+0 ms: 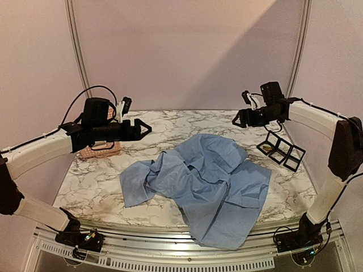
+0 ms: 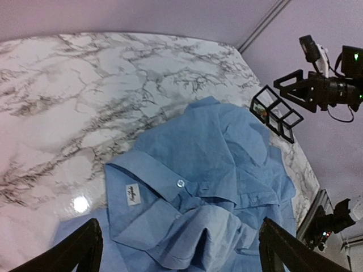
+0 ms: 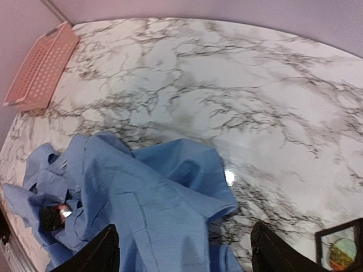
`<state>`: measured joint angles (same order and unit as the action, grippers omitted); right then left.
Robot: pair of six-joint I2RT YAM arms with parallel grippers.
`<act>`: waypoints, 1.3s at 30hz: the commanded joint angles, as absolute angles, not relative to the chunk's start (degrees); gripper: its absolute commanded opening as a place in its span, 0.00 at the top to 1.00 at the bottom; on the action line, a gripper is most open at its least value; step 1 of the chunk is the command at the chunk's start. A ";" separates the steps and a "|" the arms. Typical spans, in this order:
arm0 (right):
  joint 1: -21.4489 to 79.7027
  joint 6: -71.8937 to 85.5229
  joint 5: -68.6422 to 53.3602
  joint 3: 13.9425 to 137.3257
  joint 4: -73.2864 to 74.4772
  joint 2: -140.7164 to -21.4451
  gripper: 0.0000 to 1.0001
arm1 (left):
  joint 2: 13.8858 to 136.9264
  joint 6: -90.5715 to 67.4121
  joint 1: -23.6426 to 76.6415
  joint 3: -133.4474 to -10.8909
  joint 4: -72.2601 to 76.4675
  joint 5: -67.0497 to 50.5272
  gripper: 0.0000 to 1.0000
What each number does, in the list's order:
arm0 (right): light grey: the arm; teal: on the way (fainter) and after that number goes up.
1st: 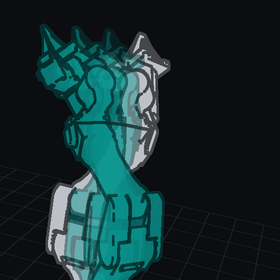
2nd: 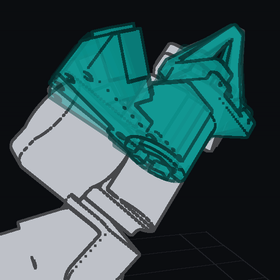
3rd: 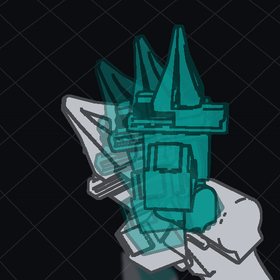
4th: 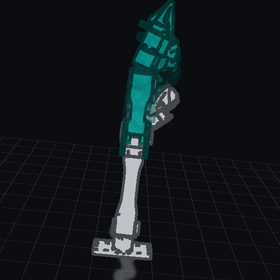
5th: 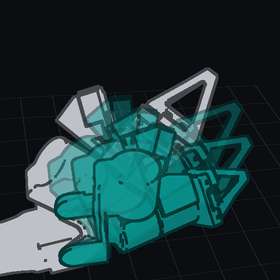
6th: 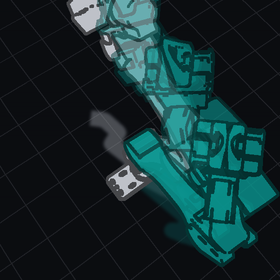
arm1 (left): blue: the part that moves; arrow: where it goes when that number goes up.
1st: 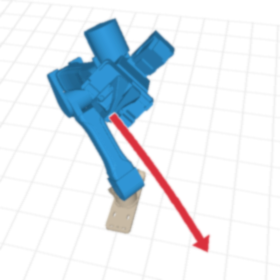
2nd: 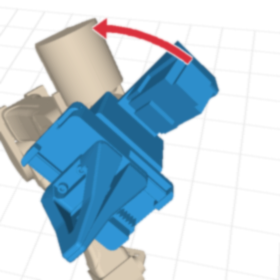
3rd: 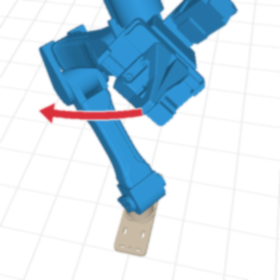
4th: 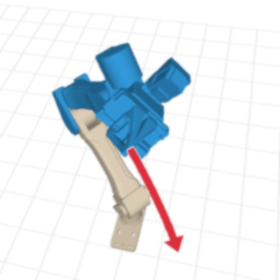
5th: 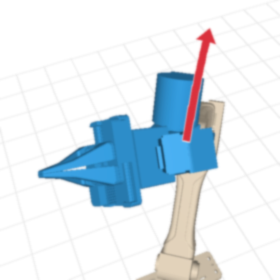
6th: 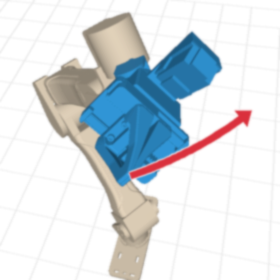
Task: Remove the brooch from the garment
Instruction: Smooth out the crumpled clothing at the center of the board.
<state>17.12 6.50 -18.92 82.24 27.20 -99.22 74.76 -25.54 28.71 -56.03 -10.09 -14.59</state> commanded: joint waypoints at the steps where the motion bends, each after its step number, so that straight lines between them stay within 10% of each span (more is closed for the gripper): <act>1: 19.16 5.21 -27.71 79.79 23.61 -102.73 0.22 | 74.45 -34.81 31.42 -52.20 -9.07 -16.69 0.04; 25: 22.80 -4.08 -21.52 86.29 21.10 -114.38 0.20 | 83.74 -36.92 39.73 -53.11 -8.17 -14.24 0.06; 31: 23.34 -5.39 -24.77 89.30 21.64 -118.20 0.30 | 87.20 -36.11 40.34 -55.03 -7.79 -15.36 0.37; 39: 24.03 -3.15 -23.09 89.05 18.51 -119.81 0.83 | 88.48 -34.88 40.43 -56.07 -10.37 -14.88 0.91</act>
<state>23.51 -4.49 -24.53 87.94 20.47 -118.21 88.12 -36.10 39.83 -54.54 -8.29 -15.07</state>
